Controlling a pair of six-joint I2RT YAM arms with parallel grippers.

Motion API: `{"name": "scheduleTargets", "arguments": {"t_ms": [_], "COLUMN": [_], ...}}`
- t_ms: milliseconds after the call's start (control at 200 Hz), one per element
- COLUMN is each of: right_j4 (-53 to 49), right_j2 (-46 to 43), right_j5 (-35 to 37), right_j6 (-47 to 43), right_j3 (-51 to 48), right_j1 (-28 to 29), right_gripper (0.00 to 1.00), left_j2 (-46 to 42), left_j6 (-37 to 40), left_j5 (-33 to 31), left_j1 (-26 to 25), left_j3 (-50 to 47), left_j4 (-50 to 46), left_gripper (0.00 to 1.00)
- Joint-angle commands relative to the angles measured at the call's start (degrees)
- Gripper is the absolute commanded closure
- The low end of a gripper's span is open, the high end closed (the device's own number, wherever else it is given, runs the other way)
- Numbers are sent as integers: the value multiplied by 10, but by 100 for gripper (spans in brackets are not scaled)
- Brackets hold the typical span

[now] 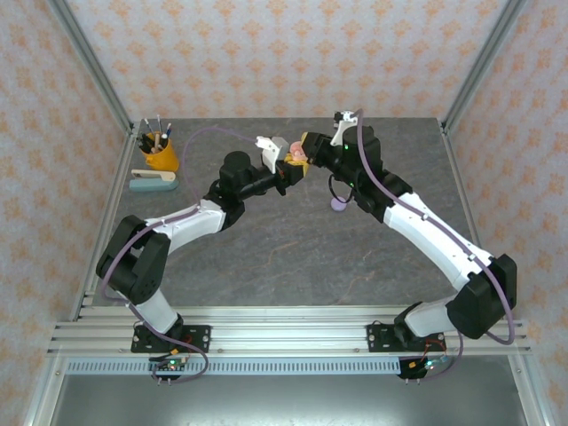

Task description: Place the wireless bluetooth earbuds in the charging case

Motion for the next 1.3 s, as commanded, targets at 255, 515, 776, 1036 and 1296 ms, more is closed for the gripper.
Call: {"name": "scheduleTargets", "arguments": {"t_ms": [255, 515, 776, 1036, 1296], "right_j4": [42, 45, 44, 39, 41], "right_j2": [-6, 3, 8, -2, -13], "right_j5": [-11, -19, -25, -22, -25], "right_j6": [20, 27, 32, 30, 26], "right_j3": [-13, -15, -19, -29, -48], "right_j1": [-3, -3, -3, -3, -6], "right_gripper": [84, 84, 84, 85, 85], "left_j2": [-30, -31, -33, -36, -43], "left_j6": [-14, -14, -11, -5, 4], "left_j5": [4, 0, -8, -17, -27], "left_j1": [-3, -3, -3, -3, -3], "left_j3": [25, 28, 26, 23, 26], "left_j4": [32, 33, 32, 32, 24], "left_gripper": [100, 100, 100, 100, 100]}}
